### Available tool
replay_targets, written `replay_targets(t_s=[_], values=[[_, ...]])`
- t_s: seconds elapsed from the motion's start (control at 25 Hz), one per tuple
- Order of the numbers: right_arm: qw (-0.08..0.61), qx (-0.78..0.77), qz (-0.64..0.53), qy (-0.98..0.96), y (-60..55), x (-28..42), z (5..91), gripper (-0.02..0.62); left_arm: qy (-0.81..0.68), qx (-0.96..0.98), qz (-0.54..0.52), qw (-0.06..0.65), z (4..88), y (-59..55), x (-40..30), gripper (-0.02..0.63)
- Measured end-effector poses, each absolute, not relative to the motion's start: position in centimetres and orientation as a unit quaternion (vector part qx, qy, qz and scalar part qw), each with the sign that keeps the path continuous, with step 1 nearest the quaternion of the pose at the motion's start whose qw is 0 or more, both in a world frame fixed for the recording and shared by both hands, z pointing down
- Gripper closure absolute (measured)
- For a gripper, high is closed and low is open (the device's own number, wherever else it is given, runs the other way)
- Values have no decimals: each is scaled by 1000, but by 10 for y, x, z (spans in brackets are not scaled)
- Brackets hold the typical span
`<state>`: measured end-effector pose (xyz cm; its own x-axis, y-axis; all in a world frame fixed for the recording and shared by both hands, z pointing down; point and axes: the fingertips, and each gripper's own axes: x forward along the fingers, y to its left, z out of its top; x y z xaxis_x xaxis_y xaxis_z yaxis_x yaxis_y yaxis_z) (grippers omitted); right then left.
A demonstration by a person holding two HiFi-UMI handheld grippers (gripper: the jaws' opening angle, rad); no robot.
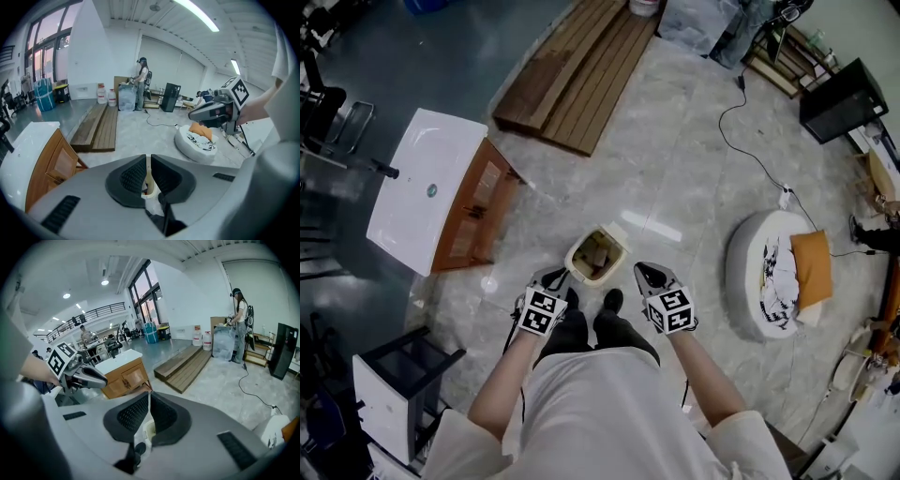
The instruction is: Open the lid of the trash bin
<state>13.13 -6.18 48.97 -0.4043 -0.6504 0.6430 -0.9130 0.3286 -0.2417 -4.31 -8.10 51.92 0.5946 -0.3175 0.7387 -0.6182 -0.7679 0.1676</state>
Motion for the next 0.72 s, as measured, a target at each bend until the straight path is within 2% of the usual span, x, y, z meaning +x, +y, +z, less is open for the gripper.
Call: replay_targets(t_s=[0.72], values=[[211,513,187,-811,-93,153,375,558,-296,906,251,171,390,-123,-62,563]])
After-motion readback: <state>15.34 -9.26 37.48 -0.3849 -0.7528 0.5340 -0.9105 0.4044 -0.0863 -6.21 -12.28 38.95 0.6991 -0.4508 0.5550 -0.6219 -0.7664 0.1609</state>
